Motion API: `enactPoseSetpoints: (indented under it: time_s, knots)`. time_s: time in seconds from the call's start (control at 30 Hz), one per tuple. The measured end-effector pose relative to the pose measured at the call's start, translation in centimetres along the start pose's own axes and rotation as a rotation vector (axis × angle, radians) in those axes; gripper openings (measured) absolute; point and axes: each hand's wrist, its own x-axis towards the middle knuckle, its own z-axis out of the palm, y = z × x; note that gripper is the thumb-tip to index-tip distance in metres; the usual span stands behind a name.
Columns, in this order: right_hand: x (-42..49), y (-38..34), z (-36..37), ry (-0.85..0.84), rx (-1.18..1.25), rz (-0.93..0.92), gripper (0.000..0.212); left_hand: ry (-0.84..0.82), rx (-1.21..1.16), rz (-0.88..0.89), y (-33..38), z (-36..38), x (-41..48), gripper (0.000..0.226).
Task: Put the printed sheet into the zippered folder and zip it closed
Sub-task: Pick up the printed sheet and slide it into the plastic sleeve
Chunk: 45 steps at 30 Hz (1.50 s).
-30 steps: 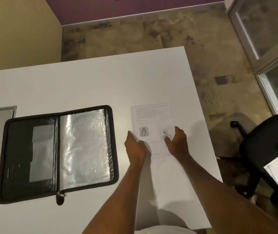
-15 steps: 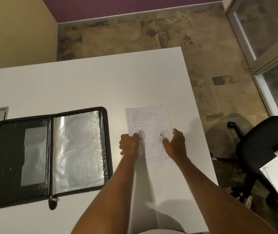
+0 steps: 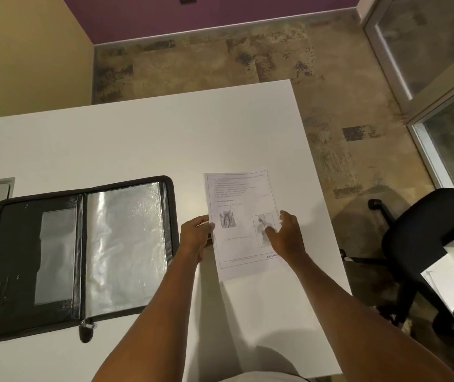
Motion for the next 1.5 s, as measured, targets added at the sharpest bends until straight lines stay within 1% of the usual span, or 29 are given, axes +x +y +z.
enactPoseSetpoints:
  time_s: [0.07, 0.13, 0.17, 0.2, 0.27, 0.3, 0.33, 0.37, 0.4, 0.5, 0.57, 0.63, 0.7, 0.8, 0.9, 0.93, 1.03, 1.1, 1.3, 1.4, 1.5]
  knots:
    - [0.1, 0.1, -0.5, 0.001, 0.075, 0.033, 0.069, -0.062, -0.023, 0.009, 0.2, -1.0, -0.4, 0.021]
    - [0.1, -0.6, -1.7, -0.001, 0.249, 0.105, 0.073, -0.105, -0.025, 0.021, 0.5, -2.2, -0.8, 0.027]
    - [0.0, -1.1, -2.5, -0.037, 0.367, 0.136, 0.073, -0.124, -0.018, 0.025, 0.7, -2.7, -1.1, 0.029]
    - [-0.2, -1.8, -3.4, -0.102, 0.489, 0.150, 0.070, -0.149, -0.018, 0.033, 1.1, -3.2, -1.4, 0.029]
    - [-0.4, -2.8, -5.0, -0.307, 0.659, 0.132, 0.051, -0.223, -0.039, 0.062, 1.9, -3.9, -2.1, 0.027]
    - [-0.4, -3.0, -5.6, -0.410, 0.700, 0.115, 0.042, -0.257, -0.045, 0.082, 2.5, -4.1, -2.5, 0.027]
    - [-0.5, -3.2, -5.9, -0.484, 0.724, 0.107, 0.038, -0.291, -0.044, 0.105, 2.9, -4.2, -2.9, 0.027]
    - [-0.5, -3.5, -6.1, -0.522, 0.734, 0.100, 0.038, -0.317, -0.037, 0.128, 3.3, -4.3, -3.1, 0.028]
    - [-0.6, -3.8, -6.2, -0.520, 0.730, 0.089, 0.040, -0.336, -0.023, 0.155, 3.7, -4.4, -3.3, 0.029]
    - [-1.1, -5.1, -6.6, -0.392, 0.664, 0.011, 0.039, -0.389, 0.017, 0.218, 5.0, -4.5, -3.8, 0.030]
    - [-1.6, -6.1, -7.1, -0.319, 0.605, -0.058, 0.036, -0.446, 0.014, 0.246, 6.0, -4.3, -4.4, 0.035]
    - [-2.1, -6.6, -7.0, -0.268, 0.604, -0.112, 0.033, -0.500, -0.011, 0.269, 7.2, -3.5, -5.6, 0.041]
    - [-2.8, -7.4, -6.5, -0.199, 0.613, -0.149, 0.030, -0.516, -0.026, 0.304, 7.8, -2.6, -6.5, 0.041]
    - [-3.9, -8.3, -5.9, -0.088, 0.660, -0.158, 0.022, -0.440, -0.020, 0.386, 7.8, -1.7, -7.2, 0.024]
    - [-4.8, -8.3, -4.9, -0.005, 0.696, -0.112, 0.030, -0.333, -0.035, 0.471, 6.8, -1.0, -8.1, 0.021]
    - [-5.2, -8.2, -4.6, 0.014, 0.689, -0.094, 0.029, -0.304, -0.034, 0.490, 6.4, -0.8, -8.4, 0.021]
    - [-5.9, -7.4, -3.9, 0.016, 0.666, -0.094, 0.011, -0.250, -0.051, 0.500, 4.6, -0.4, -8.7, 0.016]
    - [-6.2, -6.8, -3.6, -0.010, 0.660, -0.098, 0.007, -0.223, -0.052, 0.488, 3.7, -0.4, -8.6, 0.018]
    - [-6.2, -5.9, -3.6, -0.051, 0.720, -0.038, 0.024, -0.272, -0.004, 0.444, 2.6, -0.7, -7.8, 0.039]
    - [-5.8, -6.0, -3.8, -0.077, 0.704, -0.027, 0.024, -0.234, -0.007, 0.429, 2.2, -0.4, -7.6, 0.036]
    - [-5.5, -6.1, -4.0, -0.089, 0.686, -0.029, 0.021, -0.194, -0.029, 0.462, 2.2, -0.1, -7.5, 0.032]
